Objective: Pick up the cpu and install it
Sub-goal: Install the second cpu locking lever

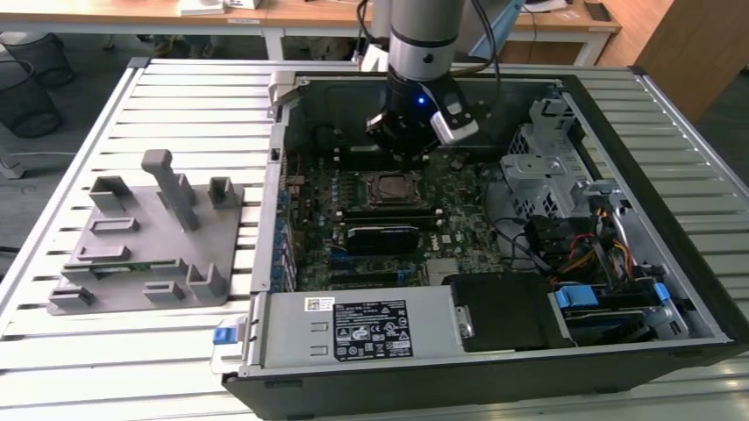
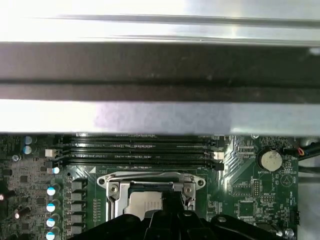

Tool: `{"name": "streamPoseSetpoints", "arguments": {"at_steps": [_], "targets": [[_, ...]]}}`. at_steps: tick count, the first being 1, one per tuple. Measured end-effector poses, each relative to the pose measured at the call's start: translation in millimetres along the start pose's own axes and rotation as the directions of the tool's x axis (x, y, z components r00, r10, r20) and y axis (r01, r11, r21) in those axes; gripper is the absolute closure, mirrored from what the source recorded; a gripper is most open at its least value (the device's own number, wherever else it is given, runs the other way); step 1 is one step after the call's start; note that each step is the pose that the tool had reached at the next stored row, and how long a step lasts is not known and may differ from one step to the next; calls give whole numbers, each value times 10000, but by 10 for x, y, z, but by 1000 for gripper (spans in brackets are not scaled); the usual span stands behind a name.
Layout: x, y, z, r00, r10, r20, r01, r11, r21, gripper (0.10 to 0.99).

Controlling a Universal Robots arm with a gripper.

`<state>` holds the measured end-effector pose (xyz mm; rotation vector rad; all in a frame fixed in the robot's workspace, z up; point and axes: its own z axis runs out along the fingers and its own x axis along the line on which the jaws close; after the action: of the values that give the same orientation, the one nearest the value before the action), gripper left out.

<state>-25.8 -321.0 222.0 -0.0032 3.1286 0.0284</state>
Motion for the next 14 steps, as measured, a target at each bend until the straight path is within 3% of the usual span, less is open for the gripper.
{"name": "streamPoseSetpoints", "arguments": {"at_steps": [10, 14], "targets": [[0, -127, 4, 10000, -14, 0, 14, 10000, -1, 980], [1, -141, 7, 9996, -267, -4, 267, 9996, -5, 980]]}}
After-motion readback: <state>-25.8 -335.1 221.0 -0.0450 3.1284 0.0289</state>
